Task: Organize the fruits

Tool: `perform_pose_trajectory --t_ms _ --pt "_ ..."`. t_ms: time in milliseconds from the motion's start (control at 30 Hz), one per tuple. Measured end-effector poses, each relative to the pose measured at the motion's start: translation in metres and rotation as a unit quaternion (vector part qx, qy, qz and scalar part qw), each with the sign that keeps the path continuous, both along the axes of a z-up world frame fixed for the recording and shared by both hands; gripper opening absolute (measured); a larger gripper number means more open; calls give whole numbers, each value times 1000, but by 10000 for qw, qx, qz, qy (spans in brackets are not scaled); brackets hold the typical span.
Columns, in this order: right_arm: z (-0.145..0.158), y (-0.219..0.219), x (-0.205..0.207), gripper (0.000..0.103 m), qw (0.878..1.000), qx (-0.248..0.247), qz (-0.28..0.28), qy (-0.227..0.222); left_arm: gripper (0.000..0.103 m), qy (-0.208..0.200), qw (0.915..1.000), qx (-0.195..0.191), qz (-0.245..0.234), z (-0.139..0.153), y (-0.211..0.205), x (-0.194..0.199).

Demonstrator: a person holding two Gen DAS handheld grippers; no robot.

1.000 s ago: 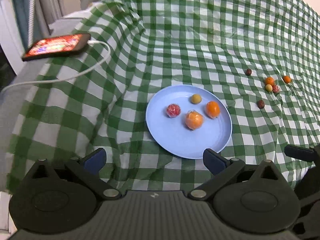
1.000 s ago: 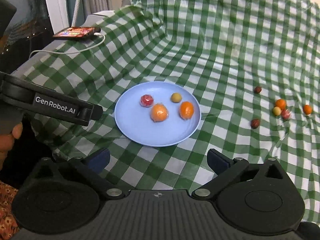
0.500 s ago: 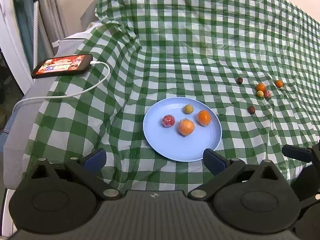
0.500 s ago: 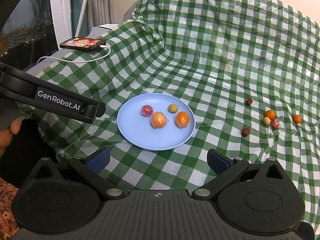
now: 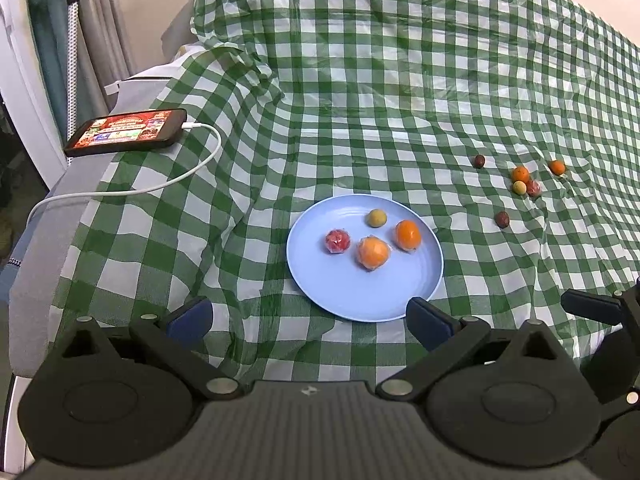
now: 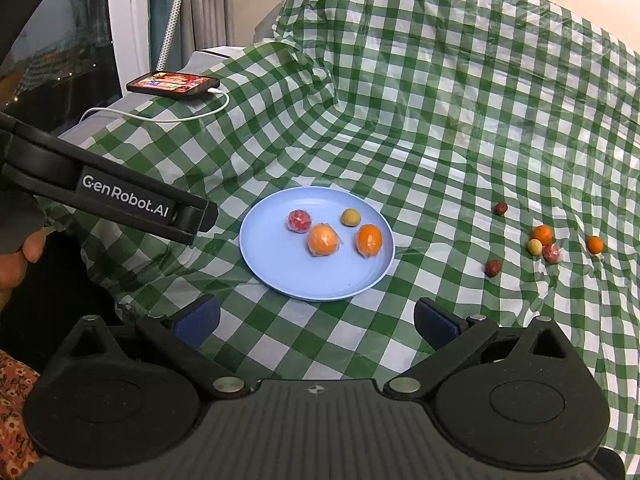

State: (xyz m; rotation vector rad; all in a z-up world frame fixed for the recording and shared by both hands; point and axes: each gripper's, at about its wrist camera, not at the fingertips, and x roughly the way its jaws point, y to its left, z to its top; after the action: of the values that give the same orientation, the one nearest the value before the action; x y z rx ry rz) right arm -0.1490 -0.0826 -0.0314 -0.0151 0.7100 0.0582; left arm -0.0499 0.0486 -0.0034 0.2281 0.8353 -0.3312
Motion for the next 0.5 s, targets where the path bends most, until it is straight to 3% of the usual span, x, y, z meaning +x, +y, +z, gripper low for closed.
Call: perform_pose_trajectory --t_ms 500 --pt "-8 -4 8 102 9998 94 1 176 103 122 9999 93 -22 -7 -5 6"
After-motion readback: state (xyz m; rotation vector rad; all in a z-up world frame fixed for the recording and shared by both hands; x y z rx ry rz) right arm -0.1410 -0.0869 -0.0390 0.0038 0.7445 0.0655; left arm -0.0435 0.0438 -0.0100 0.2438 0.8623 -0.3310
